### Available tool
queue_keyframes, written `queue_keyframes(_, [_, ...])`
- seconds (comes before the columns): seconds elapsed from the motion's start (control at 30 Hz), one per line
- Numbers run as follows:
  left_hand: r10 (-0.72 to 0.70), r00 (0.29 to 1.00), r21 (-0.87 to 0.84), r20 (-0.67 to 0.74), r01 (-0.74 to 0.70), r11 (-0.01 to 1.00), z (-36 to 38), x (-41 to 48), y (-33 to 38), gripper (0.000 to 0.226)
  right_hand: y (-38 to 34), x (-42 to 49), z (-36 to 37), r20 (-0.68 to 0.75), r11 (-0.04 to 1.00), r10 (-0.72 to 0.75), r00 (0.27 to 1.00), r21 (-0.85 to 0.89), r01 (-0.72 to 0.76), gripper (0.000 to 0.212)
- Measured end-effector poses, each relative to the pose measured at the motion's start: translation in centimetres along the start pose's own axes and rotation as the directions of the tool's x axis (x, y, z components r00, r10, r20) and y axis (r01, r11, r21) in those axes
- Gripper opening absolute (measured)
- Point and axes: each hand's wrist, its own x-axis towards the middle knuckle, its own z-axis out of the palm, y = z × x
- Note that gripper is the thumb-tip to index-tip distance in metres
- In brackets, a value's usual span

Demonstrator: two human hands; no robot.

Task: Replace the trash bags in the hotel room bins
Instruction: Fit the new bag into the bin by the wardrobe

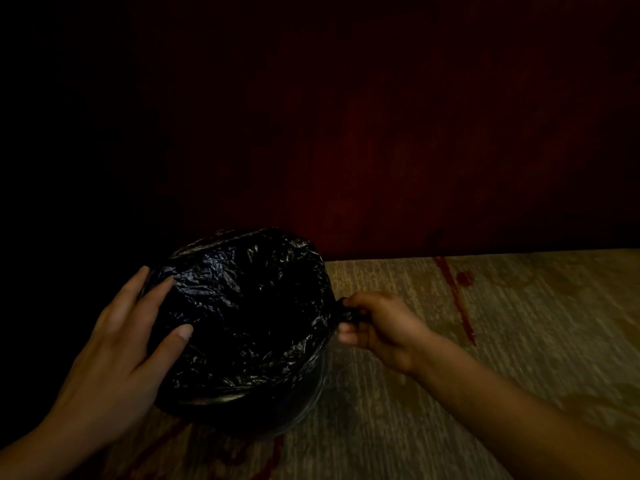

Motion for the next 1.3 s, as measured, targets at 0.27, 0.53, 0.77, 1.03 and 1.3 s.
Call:
queue_keyframes(0.27, [0.017,1.000,0.007,-0.007,-0.017,1.000,-0.1,-0.2,0.0,0.094,1.0,1.2,0.0,0.043,0.985,0.109,0.993,0.127,-0.113,0.019])
queue_keyframes(0.53, [0.013,1.000,-0.003,-0.006,-0.013,1.000,-0.1,-0.1,-0.1,0.096,1.3,0.2,-1.5,0.227,0.941,0.070,0.971,0.308,-0.140,0.027])
queue_keyframes(0.77, [0.017,1.000,0.017,-0.009,-0.017,1.000,0.0,-0.1,-0.1,0.093,1.3,-0.3,-1.2,0.270,0.999,-0.005,0.963,0.041,-0.007,0.017])
queue_keyframes(1.03, [0.027,0.999,0.015,-0.020,-0.027,1.000,0.1,0.0,-0.4,0.093,1.7,0.6,-0.7,0.248,0.942,0.148,0.958,0.258,-0.212,0.018])
queue_keyframes(1.3, [0.032,0.999,-0.001,-0.025,-0.032,0.999,0.2,0.0,-0.5,0.094,2.2,0.8,0.5,0.116,0.970,0.143,0.983,0.182,-0.162,0.010])
